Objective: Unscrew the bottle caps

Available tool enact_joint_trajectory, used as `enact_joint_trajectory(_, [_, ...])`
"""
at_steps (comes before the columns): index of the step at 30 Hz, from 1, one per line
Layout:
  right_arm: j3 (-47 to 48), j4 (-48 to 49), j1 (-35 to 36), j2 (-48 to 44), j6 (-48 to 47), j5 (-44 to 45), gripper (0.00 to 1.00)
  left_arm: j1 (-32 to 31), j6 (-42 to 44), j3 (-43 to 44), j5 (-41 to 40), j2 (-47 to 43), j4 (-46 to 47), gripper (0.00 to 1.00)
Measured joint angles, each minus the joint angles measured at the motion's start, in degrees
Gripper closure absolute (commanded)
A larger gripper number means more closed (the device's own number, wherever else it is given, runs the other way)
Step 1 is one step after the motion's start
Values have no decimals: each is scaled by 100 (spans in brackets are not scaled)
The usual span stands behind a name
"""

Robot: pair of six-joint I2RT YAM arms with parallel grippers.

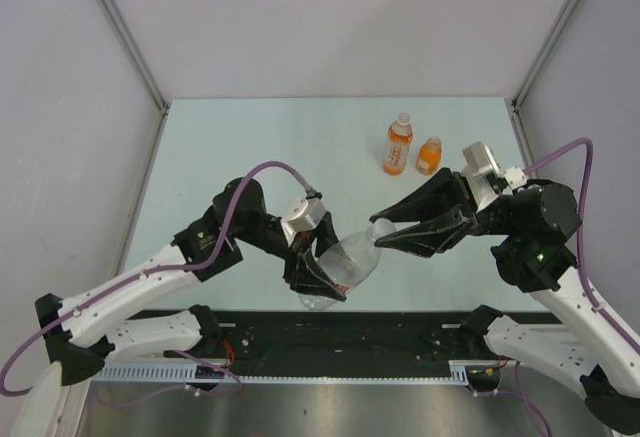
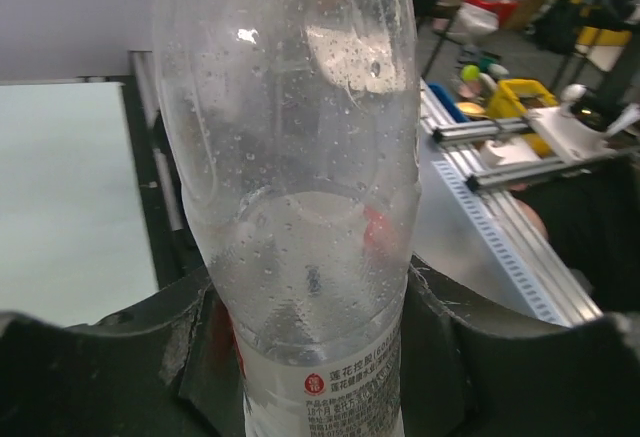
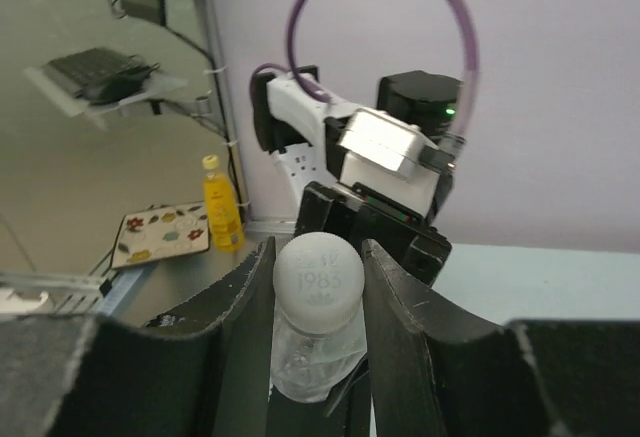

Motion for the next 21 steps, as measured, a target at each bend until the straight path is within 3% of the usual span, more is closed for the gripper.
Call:
enact_joint_trajectory(9, [20, 592, -39, 22, 120, -1128, 100, 0, -1121, -127, 1207, 249, 1021, 100])
enact_joint_trajectory(21, [28, 807, -68, 20, 109, -1801, 100, -15, -2020, -214, 1871, 603, 2061, 100])
